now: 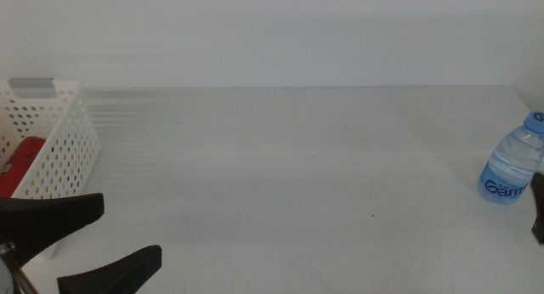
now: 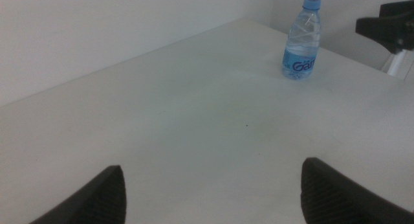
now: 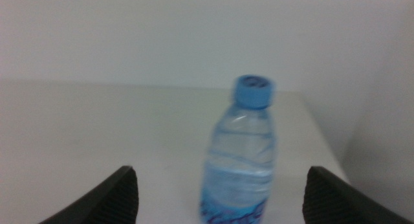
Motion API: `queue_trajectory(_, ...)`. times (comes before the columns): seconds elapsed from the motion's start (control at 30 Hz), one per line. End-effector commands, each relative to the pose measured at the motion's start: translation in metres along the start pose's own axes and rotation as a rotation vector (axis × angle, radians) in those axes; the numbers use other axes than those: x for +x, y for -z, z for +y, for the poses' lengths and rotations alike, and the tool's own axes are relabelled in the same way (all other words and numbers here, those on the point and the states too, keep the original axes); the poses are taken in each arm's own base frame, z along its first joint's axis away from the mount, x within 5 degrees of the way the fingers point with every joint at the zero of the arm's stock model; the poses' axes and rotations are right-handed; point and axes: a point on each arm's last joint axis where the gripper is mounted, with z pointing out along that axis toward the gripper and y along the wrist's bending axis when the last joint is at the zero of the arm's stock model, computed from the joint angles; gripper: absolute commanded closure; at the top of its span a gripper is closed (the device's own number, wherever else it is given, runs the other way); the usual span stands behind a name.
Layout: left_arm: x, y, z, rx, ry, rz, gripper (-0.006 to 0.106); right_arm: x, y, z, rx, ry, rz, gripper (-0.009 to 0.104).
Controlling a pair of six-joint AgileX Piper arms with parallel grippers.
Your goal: Use arms to grab the bottles and put them into the dustbin to the left of the table.
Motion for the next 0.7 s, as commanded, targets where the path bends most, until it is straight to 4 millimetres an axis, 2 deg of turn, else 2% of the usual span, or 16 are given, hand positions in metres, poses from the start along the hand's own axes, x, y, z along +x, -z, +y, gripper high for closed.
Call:
queue_trajectory(0.0, -0.016, 0.002, -0.001, 0.005, 0.025, -0.102, 0.015, -0.017, -0.010, -0.008, 0.101, -0.016, -0.159, 0.029)
queue_trajectory(0.4, -0.016, 0.002, -0.001, 0.005, 0.025, -0.102, 0.015, -0.023, -0.080, -0.001, 0.124, -0.001, -0.084, 0.029)
queue_trajectory(0.67, -0.016, 0.002, -0.001, 0.005, 0.025, -0.102, 0.015, -0.016, -0.119, 0.000, 0.173, 0.089, -0.017, 0.029)
